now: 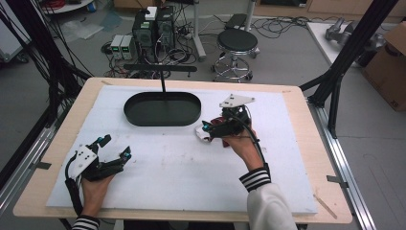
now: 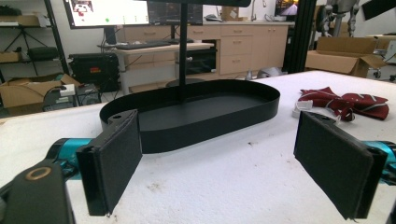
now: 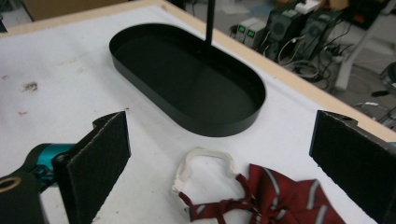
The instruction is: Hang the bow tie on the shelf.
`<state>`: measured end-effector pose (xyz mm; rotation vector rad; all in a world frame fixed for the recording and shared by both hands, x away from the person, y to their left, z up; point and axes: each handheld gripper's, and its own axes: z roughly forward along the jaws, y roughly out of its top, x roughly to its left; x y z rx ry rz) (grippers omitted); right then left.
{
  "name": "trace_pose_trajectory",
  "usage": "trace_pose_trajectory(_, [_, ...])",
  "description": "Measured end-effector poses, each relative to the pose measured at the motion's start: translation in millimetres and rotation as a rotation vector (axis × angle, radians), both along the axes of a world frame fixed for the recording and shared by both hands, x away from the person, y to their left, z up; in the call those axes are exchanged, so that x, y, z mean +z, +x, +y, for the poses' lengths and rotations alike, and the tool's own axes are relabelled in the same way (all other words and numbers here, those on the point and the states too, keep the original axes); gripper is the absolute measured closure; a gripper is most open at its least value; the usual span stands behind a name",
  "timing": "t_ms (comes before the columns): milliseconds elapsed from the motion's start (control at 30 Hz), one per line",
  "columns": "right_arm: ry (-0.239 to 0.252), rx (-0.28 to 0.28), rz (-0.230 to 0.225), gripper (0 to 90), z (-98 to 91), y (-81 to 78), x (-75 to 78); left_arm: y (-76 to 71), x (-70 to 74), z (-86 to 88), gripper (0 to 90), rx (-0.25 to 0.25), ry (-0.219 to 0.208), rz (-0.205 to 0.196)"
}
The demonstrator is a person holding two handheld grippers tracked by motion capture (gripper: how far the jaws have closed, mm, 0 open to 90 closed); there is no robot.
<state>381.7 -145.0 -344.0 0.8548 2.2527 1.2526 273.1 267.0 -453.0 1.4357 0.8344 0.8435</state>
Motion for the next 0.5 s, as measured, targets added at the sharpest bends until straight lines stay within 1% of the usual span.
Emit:
trace_pose_trajectory(33, [0.0, 0.0, 0.0, 4.1, 0.0, 0.0, 0.0, 0.0, 0.0, -0.1, 15.4, 0.0, 0.0, 0.0])
trace_pose_trajectory(67, [-0.005, 0.001, 0.017, 4.2, 4.3, 2.7, -2.4, -0.1, 0.0, 0.1, 15.4, -0.001, 0.0, 0.0])
trace_pose_trajectory(100, [-0.02, -0.002, 0.036, 4.2, 8.5, 5.7, -5.2, 0.0, 0.0, 0.0, 15.4, 0.0, 0.0, -0.001])
trace_pose_trajectory(133, [-0.05, 0.002, 0.089, 4.3, 16.9, 11.3, -11.5, 0.0, 0.0, 0.0, 15.4, -0.001, 0.0, 0.0])
trace_pose_trajectory(167, [-0.05, 0.002, 0.089, 4.3, 16.9, 11.3, -11.5, 0.0, 0.0, 0.1, 15.4, -0.002, -0.001, 0.0])
trace_pose_trajectory(233, [-0.081, 0.014, 0.127, 5.3, 24.9, 16.1, -17.1, 0.1, 0.0, 0.2, 15.4, -0.002, -0.001, 0.0])
trace_pose_trajectory(333, [-0.135, 0.015, 0.142, 7.2, 34.6, 21.0, -22.5, 0.2, -0.1, 0.2, 15.4, -0.004, -0.004, 0.001])
trace_pose_trajectory(367, [-0.156, 0.003, 0.151, 15.1, 39.3, 23.4, -24.1, 0.3, 0.0, 0.4, 15.4, -0.004, -0.004, 0.0])
trace_pose_trajectory(400, [-0.156, 0.003, 0.151, 15.1, 39.3, 23.4, -24.1, 0.2, 0.0, 0.3, 15.4, -0.004, -0.005, 0.001])
trace_pose_trajectory(433, [-0.167, 0.012, 0.154, 17.2, 40.7, 24.0, -24.2, 0.3, -0.1, 0.3, 15.4, -0.004, -0.005, 0.001])
trace_pose_trajectory(467, [-0.174, 0.011, 0.149, 17.3, 42.6, 24.6, -24.7, 0.3, 0.0, 0.3, 15.4, -0.005, -0.004, 0.001])
trace_pose_trajectory(500, [-0.179, 0.005, 0.153, 17.2, 44.1, 25.5, -25.0, 0.3, -0.1, 0.3, 15.5, -0.005, -0.005, 0.001])
